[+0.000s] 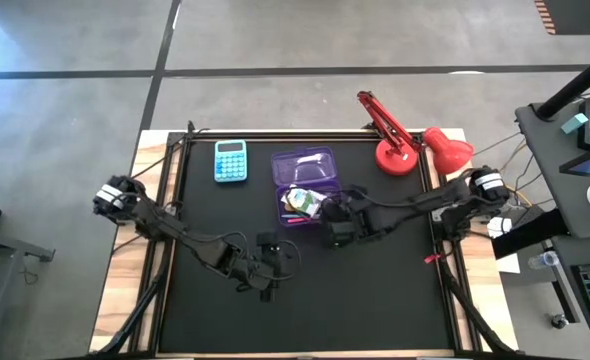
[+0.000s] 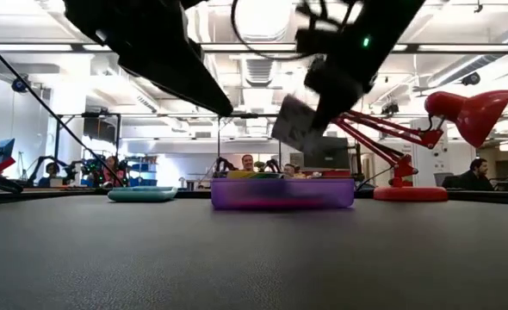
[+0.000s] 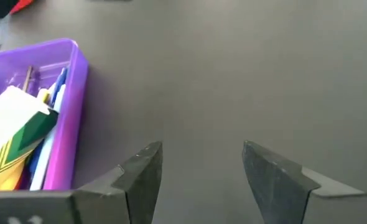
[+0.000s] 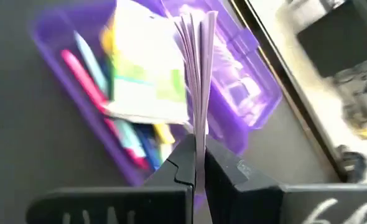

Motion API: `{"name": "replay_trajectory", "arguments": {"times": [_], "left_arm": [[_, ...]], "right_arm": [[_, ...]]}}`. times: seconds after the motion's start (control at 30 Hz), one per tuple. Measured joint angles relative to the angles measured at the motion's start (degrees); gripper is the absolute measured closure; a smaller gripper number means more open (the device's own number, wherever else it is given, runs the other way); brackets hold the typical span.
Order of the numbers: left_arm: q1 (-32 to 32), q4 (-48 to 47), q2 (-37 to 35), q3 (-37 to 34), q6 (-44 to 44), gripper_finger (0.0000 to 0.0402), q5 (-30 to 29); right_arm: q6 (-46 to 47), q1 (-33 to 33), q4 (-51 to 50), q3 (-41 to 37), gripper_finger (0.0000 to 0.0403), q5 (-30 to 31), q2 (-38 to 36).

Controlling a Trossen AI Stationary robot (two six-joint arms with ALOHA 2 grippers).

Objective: Pack school essentials
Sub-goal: Put the white sticky notes into the violet supply box, then close the violet supply box

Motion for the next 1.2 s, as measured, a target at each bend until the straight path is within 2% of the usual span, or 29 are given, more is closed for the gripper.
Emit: {"name": "replay_trajectory", "arguments": {"times": [0.17, 0.6, 0.77, 1.03, 1.2], "left_arm": [[-0.8, -0.1, 0.3, -0.2, 0.0, 0.0197, 0.0], [-1.0, 0.1, 0.3, -1.9, -0.1, 0.0197, 0.0], [-1.0, 0.0, 0.3, -2.6, -1.5, 0.0197, 0.0], [-1.0, 0.0, 0.3, -2.7, -1.1, 0.0197, -0.3], [0.3, 0.3, 0.3, -2.7, 0.6, 0.0197, -7.1]], "right_arm": [[-7.4, -3.9, -0.2, -0.3, 0.0394, -1.3, 3.6], [-8.4, -7.2, 0.2, -0.3, 0.0388, -1.8, 8.2], [-6.4, -7.1, 0.3, -0.3, 0.0358, -2.9, 8.2], [-4.9, -6.9, 0.1, -0.3, 0.0285, -5.3, 7.3], [-3.0, -6.6, -3.4, 1.0, 0.0263, -5.3, 3.7]]}}
